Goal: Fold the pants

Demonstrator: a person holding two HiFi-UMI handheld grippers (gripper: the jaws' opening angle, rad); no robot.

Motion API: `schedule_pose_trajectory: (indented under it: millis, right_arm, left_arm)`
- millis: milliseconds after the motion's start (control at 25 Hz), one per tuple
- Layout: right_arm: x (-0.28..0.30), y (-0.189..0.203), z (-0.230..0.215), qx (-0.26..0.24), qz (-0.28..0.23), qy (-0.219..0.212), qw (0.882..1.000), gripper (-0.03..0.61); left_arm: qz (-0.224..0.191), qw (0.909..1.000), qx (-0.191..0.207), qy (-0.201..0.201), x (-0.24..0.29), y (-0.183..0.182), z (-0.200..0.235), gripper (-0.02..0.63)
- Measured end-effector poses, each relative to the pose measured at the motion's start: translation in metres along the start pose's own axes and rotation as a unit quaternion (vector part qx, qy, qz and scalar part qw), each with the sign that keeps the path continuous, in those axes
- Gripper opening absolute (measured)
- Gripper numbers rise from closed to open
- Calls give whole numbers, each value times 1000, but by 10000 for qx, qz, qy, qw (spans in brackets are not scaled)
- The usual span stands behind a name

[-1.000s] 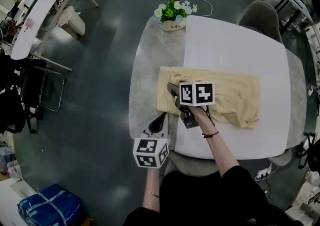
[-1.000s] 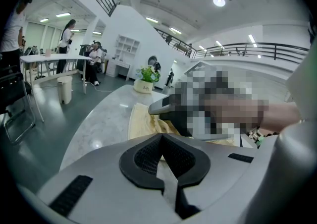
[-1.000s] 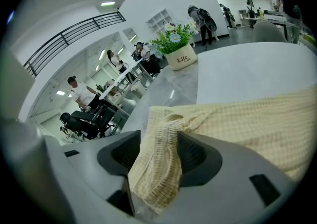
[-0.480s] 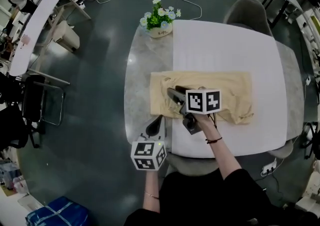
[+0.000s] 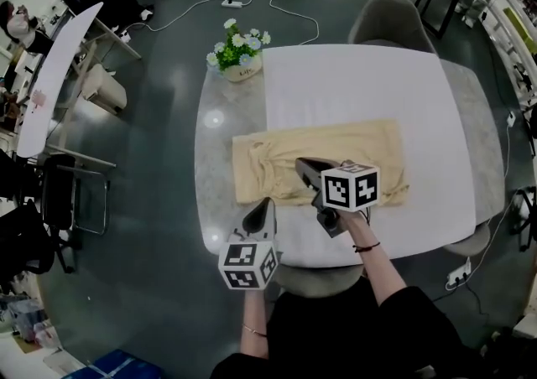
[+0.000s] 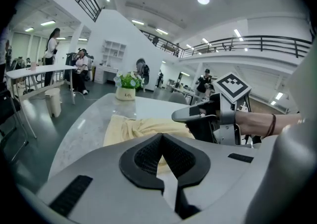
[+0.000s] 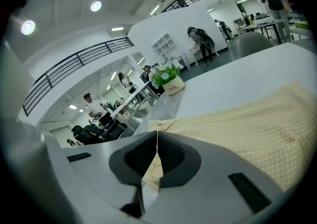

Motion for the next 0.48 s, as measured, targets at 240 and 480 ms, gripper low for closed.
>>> schedule_pose_trajectory:
  millis: [240,480]
  right_arm:
    - [-40,13,-18,-39,-205,76,9998,15]
    - [-81,27,-39,96,-370,118,9992,15]
  left_arm:
    - [-106,9999,102,-56,4,-12,-19,8]
    - [-167,9997,195,-36,12,-25,-41,8]
Point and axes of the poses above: the fingertips, and each gripper's own axes: x forward along the fingers, z to its left, y out of its underside, the point moved 10 cm from there along -x, backward along the fingers, and after that the axes turned 14 degrees about z, right-handed, at the moved point
